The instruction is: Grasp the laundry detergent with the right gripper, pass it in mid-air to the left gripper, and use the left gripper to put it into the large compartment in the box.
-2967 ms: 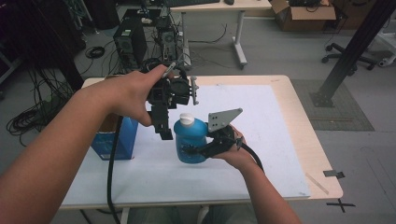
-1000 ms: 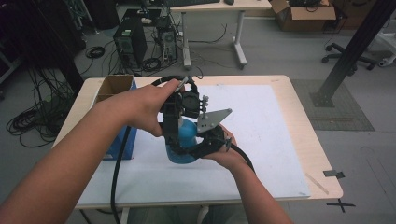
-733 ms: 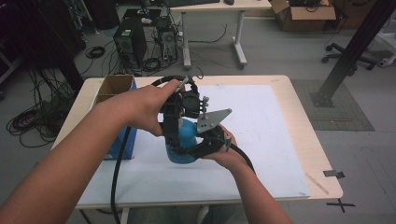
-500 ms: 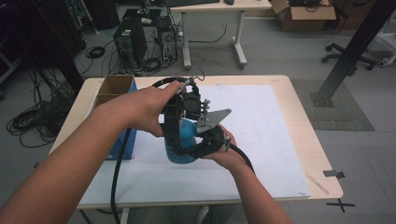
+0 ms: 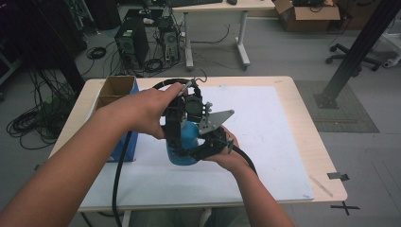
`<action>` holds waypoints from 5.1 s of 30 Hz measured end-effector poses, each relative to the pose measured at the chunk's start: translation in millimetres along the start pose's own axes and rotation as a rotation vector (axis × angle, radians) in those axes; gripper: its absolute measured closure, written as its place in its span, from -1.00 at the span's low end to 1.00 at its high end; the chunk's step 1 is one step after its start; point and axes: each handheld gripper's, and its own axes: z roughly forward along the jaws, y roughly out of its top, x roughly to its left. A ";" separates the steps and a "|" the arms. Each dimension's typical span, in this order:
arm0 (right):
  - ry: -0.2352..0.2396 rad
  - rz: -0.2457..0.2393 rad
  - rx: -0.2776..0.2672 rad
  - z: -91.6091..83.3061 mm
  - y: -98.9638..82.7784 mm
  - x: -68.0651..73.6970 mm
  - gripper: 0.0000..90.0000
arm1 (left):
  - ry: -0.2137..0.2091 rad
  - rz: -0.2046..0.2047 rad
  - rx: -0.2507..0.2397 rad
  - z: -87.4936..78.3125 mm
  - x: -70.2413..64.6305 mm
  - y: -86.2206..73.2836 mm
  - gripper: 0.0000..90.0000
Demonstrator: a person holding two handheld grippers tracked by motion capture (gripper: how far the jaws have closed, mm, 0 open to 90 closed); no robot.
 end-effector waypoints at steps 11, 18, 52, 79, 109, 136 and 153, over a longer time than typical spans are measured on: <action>-0.001 0.001 -0.007 -0.5 0.7 0.4 0.03 | 0.014 -0.002 0.015 0.3 -1.3 0.2 -0.53; 0.000 0.009 -0.009 -0.7 1.2 1.3 0.03 | 0.020 -0.007 0.028 0.6 -2.1 1.2 -0.44; -0.028 -0.005 -0.038 3.7 -0.6 1.0 -0.04 | 0.028 -0.013 0.090 -0.2 -1.6 5.6 -0.15; -0.100 0.039 -0.097 -2.6 -5.3 -1.4 -0.77 | 0.036 -0.050 0.094 -5.7 1.8 6.8 -0.15; -0.124 0.074 -0.026 -40.3 -10.0 -8.8 -0.98 | 0.025 -0.106 0.078 -14.5 7.3 5.2 -0.16; -0.166 0.159 0.190 -71.0 -9.6 -30.9 -0.99 | 0.044 -0.169 0.062 -20.4 16.6 -6.7 -0.16; -0.206 0.129 0.329 -106.3 0.3 -27.4 -0.99 | 0.019 -0.357 0.059 -51.5 26.7 -19.2 -0.16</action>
